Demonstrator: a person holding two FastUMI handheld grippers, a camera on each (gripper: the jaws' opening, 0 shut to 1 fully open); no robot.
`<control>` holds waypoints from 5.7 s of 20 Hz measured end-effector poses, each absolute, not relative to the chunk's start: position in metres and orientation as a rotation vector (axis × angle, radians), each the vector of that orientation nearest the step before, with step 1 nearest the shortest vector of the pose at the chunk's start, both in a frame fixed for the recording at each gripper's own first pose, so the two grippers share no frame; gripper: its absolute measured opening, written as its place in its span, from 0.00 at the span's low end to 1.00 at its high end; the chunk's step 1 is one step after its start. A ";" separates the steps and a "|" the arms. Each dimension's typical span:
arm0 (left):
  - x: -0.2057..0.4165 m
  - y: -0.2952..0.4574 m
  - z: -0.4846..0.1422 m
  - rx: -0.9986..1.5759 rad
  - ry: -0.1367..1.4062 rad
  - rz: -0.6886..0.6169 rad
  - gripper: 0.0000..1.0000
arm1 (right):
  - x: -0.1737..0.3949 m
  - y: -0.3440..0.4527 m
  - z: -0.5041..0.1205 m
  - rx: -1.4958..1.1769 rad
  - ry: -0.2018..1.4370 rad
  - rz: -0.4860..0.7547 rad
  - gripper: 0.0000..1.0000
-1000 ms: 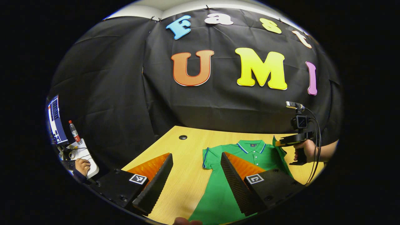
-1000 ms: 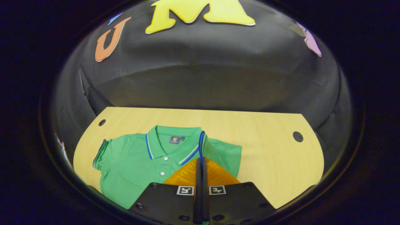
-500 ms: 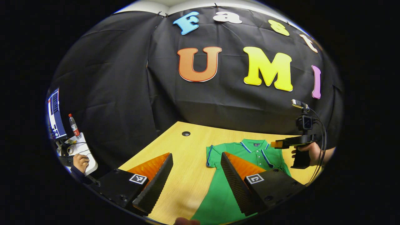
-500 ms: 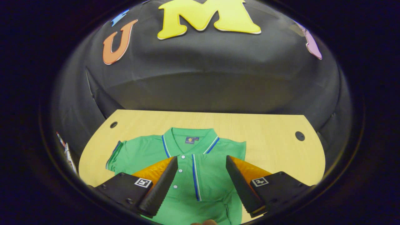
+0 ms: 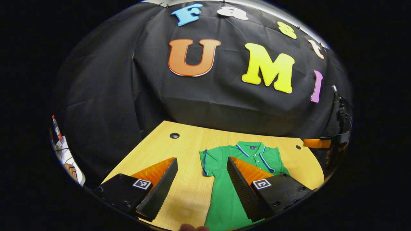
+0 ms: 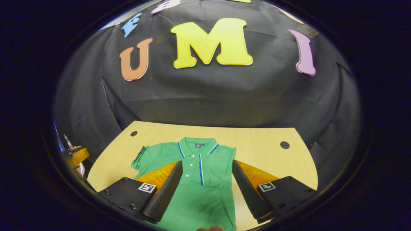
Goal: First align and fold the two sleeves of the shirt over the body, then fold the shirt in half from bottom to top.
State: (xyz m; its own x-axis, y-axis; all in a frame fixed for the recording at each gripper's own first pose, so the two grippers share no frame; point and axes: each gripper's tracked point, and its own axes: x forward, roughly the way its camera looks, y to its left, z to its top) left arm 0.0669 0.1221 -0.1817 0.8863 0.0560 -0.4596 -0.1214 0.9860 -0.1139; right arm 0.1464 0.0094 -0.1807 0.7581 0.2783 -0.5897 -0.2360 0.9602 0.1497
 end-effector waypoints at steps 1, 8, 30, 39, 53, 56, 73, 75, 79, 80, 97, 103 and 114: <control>0.074 0.126 -0.187 -0.147 0.485 0.087 0.99 | 0.137 0.002 -0.171 0.060 0.631 0.276 0.96; 0.159 0.118 -0.259 -0.264 0.636 -0.030 0.98 | 0.062 -0.027 -0.140 -0.134 0.579 0.244 0.96; 0.219 0.120 -0.396 -0.136 0.889 0.013 0.32 | 0.002 -0.116 -0.219 0.029 0.776 -0.018 0.96; 0.225 0.115 -0.383 -0.117 0.852 0.012 0.04 | -0.010 -0.129 -0.230 0.035 0.778 -0.058 0.96; 0.251 0.028 -0.306 -0.106 0.733 -0.135 0.04 | -0.009 -0.141 -0.213 0.062 0.705 -0.056 0.96; 0.253 -0.001 -0.309 -0.094 0.751 -0.175 0.03 | -0.012 -0.153 -0.210 0.079 0.695 -0.079 0.96; 0.223 -0.047 -0.293 -0.110 0.733 -0.182 0.99 | 0.008 -0.152 -0.210 0.124 0.675 -0.057 0.96; 0.201 -0.038 -0.282 -0.123 0.729 -0.169 1.00 | 0.015 -0.139 -0.207 0.118 0.667 -0.015 0.96; 0.141 -0.016 -0.269 -0.149 0.739 -0.156 0.99 | 0.024 -0.113 -0.206 0.084 0.668 0.096 0.96; 0.124 -0.008 -0.267 -0.145 0.741 -0.151 0.99 | 0.025 -0.108 -0.208 0.063 0.672 0.125 0.96; -0.176 0.033 -0.359 0.062 1.099 -0.319 0.99 | -0.121 -0.096 -0.348 -0.169 1.036 0.337 0.96; -0.194 0.028 -0.372 0.085 1.119 -0.325 0.99 | -0.154 -0.097 -0.380 -0.207 1.128 0.351 0.97; -0.202 0.021 -0.386 0.096 1.151 -0.312 0.99 | -0.167 -0.090 -0.401 -0.163 1.193 0.332 0.95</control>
State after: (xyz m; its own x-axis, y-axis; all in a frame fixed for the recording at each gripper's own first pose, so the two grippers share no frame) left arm -0.2018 0.0213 -0.3856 0.3694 -0.1936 -0.9089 0.2918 0.9528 -0.0843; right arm -0.1669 -0.0901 -0.4014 0.3281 0.1672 -0.9297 -0.3373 0.9401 0.0500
